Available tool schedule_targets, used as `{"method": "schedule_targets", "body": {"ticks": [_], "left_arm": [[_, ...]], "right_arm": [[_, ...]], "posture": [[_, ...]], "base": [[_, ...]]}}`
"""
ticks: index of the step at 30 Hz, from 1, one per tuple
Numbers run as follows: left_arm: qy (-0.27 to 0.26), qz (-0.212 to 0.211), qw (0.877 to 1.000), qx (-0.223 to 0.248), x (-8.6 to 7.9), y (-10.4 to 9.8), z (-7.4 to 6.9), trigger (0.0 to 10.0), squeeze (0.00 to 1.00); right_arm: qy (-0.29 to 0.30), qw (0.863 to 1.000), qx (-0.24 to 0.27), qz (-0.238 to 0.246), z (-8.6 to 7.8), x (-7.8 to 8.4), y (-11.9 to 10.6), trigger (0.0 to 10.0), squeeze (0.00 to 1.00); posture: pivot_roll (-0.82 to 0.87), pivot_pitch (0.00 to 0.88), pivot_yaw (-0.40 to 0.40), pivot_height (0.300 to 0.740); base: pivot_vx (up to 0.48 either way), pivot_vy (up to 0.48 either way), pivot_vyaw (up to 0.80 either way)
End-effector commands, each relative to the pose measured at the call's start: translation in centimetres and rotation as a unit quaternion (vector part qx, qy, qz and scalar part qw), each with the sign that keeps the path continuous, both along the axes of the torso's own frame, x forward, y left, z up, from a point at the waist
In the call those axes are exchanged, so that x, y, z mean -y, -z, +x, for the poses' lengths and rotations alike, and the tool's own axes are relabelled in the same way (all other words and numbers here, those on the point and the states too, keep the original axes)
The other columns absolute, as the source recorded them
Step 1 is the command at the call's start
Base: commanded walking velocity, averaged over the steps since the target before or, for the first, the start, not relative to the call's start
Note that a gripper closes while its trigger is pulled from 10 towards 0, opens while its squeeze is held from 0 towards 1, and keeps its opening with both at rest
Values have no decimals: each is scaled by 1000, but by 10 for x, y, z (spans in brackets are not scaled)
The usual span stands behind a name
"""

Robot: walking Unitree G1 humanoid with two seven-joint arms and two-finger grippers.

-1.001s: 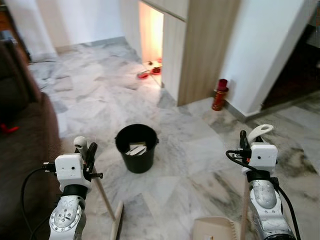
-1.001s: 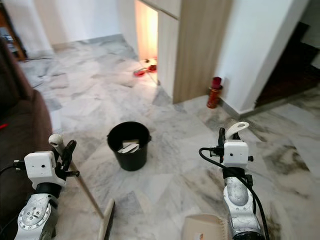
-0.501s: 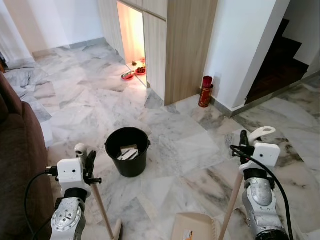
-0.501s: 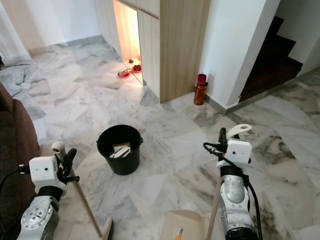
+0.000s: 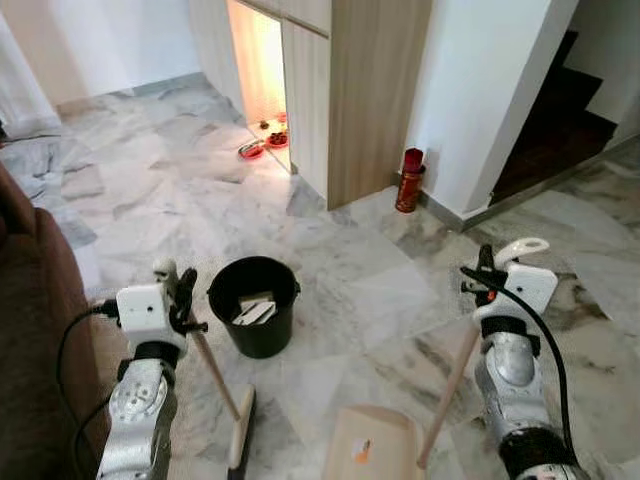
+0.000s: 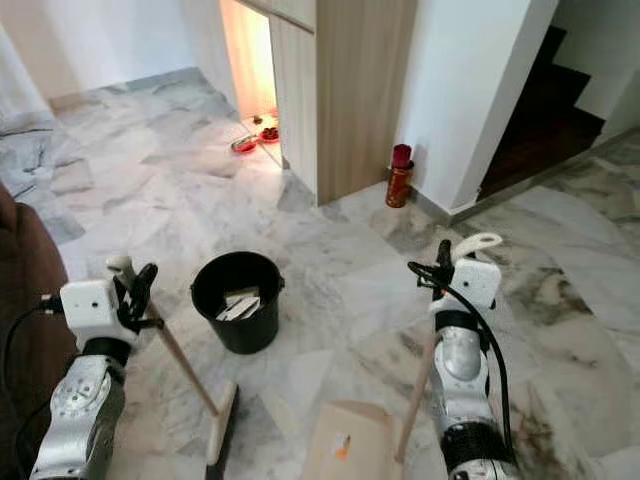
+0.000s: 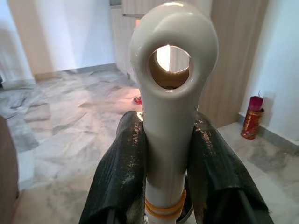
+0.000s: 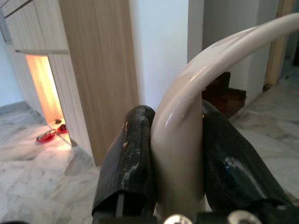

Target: Sweep floor

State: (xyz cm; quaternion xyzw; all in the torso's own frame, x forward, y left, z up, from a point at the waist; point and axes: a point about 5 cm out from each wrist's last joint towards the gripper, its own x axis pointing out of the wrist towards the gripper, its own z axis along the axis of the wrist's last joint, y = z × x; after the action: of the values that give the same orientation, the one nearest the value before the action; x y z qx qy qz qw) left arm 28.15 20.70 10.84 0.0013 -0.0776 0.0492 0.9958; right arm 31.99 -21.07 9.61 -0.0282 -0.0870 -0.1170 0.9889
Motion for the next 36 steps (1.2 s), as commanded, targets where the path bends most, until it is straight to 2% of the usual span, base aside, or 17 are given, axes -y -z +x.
{"method": "schedule_targets", "body": {"ticks": [1,8,13,20,26,30,34,36], "left_arm": [[-1,8,1000,23,-2,-9,4,10000,0],[4,13,999,35,-7,-17,16,10000,0],[2,17,999,36,-11,-17,17,10000,0],[-5,6,999,44,-13,-18,25,10000,0],[-19,-1,999,45,-14,-12,18,10000,0],[-27,-14,999,38,-13,-5,13,10000,0],[-24,-28,999,29,-10,2,12,10000,0],[-10,-33,999,26,-2,4,13,10000,0]], "right_arm": [[3,1000,10,5,3,0,-4,10000,0],[4,1000,26,4,12,0,-14,10000,0],[3,999,35,-1,13,-2,-17,10000,0],[2,999,51,-8,16,2,-25,10000,0],[-9,998,55,-14,15,2,-28,10000,0],[-12,998,52,-18,13,3,-25,10000,0],[-9,998,53,-21,10,5,-24,10000,0],[0,998,62,-23,6,10,-27,10000,0]], "posture": [[35,0,49,740],[23,0,73,740],[-13,0,90,740],[-25,0,59,740],[-11,0,22,740],[-29,0,26,740],[-52,0,32,740],[-71,0,15,740]], "base": [[0,-307,-800],[0,-88,-800],[0,0,-800],[0,0,-800],[0,0,-800],[0,0,-800],[0,0,-800],[0,0,-800]]}}
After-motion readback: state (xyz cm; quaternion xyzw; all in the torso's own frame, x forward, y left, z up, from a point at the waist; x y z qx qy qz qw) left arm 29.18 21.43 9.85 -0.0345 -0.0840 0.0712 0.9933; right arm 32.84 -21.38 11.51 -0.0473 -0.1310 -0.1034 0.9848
